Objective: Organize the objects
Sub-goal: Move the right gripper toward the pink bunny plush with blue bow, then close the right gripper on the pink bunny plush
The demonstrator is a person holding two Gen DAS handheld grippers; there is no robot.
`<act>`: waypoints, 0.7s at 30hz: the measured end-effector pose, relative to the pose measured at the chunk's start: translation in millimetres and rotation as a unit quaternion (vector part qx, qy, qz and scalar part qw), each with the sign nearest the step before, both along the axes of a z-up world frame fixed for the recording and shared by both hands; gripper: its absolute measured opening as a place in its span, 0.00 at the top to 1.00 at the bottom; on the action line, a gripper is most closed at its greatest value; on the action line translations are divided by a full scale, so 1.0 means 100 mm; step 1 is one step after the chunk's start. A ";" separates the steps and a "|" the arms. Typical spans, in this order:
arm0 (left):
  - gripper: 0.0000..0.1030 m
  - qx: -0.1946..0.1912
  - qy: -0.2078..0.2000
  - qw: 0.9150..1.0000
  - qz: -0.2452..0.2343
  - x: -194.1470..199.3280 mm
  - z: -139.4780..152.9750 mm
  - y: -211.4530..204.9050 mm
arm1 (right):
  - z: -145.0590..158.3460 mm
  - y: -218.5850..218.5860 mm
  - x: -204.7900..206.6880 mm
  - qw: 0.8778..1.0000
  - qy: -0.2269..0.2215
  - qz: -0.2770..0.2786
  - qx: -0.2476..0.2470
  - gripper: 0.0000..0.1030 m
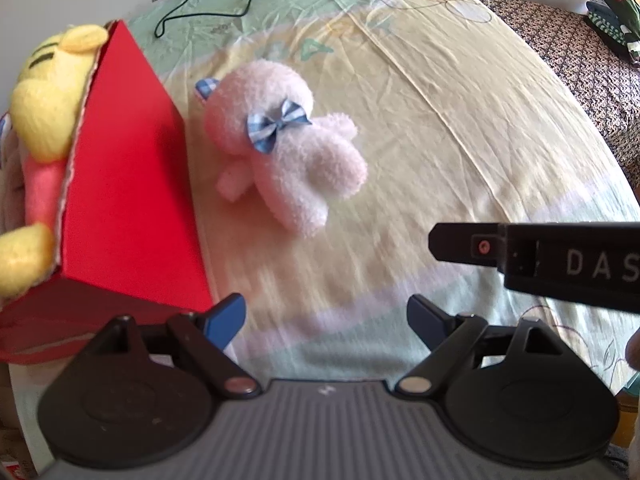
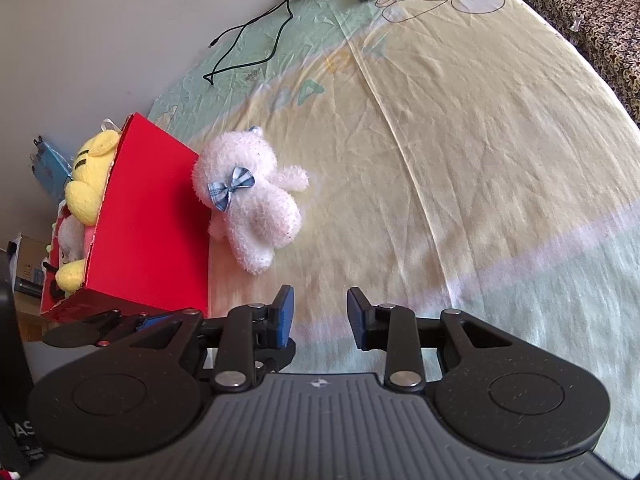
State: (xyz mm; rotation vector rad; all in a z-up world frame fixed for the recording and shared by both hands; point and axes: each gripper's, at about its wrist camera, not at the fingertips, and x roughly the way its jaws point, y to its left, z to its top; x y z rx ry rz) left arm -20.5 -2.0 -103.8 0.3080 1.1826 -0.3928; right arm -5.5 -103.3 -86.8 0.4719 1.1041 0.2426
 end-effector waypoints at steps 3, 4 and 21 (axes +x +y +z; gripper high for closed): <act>0.15 -0.004 0.001 1.000 0.001 0.00 -0.04 0.01 | -0.03 0.00 0.03 1.000 0.002 0.004 0.006 0.68; 0.15 -0.007 0.002 1.000 0.002 0.01 -0.04 0.01 | -0.05 -0.01 0.04 1.000 0.002 0.006 0.009 0.68; 0.14 -0.011 0.000 1.000 0.008 0.25 -0.11 -0.11 | -0.14 0.08 0.65 0.996 -0.033 0.067 0.041 0.59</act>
